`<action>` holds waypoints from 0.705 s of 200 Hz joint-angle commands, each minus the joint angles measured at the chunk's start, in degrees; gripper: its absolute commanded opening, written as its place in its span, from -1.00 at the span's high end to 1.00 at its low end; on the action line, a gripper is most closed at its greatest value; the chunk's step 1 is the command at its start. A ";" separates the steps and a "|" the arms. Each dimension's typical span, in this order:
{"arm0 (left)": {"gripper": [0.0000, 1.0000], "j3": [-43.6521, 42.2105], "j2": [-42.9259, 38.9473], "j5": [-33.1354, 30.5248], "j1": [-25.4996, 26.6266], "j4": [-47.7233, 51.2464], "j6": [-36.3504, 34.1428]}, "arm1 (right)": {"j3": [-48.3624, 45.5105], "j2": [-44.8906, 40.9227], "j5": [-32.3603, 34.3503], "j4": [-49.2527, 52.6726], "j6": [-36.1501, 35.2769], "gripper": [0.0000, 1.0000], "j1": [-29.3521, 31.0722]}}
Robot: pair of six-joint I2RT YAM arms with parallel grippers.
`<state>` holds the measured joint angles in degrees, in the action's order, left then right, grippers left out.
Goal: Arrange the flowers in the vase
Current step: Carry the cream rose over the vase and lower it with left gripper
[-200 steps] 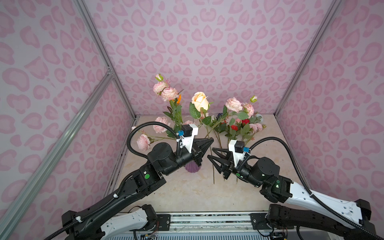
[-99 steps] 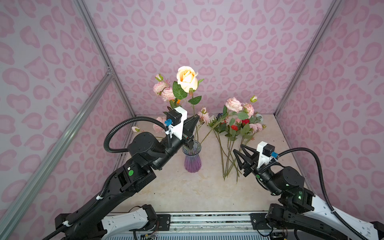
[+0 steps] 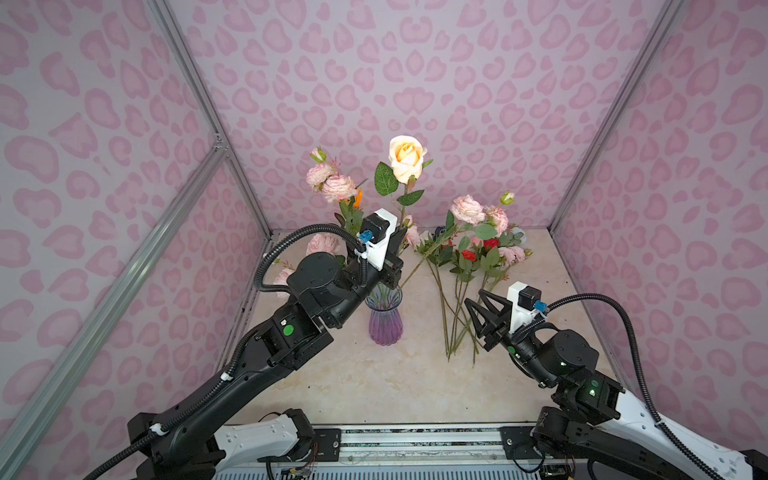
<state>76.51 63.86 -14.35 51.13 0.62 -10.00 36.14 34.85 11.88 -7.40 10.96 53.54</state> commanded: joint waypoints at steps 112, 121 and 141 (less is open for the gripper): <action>0.92 -12.73 3.23 -2.54 -4.11 -6.31 11.80 | -1.69 -1.06 -1.42 -0.47 1.78 0.08 -3.62; 0.91 -13.45 3.21 -3.02 -4.19 -6.33 11.98 | -1.77 -1.22 -1.27 -0.42 1.78 0.08 -3.69; 0.88 -15.14 2.90 -3.63 -4.32 -6.43 12.54 | -1.91 -1.59 -1.03 -0.08 2.00 0.07 -3.80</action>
<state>62.94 67.24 -16.38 47.09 -3.11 1.04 34.44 33.67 10.50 -7.27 12.49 49.87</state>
